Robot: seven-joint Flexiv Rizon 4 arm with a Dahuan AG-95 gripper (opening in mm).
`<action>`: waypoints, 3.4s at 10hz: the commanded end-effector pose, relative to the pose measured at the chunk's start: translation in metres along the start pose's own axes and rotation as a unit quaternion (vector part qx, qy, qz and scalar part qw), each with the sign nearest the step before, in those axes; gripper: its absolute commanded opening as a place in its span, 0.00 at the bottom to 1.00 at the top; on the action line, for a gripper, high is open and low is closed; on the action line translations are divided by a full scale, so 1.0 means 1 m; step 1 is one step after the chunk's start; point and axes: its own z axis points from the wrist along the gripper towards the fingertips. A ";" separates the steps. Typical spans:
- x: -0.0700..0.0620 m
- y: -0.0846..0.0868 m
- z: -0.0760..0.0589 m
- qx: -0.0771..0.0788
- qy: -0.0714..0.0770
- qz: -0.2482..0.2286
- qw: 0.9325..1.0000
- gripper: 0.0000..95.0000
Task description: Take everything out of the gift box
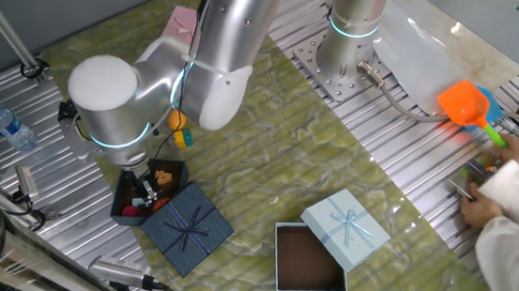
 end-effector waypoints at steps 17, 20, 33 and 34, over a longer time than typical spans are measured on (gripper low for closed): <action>-0.022 -0.009 0.017 -0.010 -0.018 0.010 1.000 0.20; -0.023 -0.009 0.019 -0.011 -0.018 0.011 1.000 0.20; -0.019 -0.010 0.024 -0.009 -0.014 0.024 1.000 0.20; -0.018 -0.009 0.019 -0.009 -0.013 0.026 1.000 0.20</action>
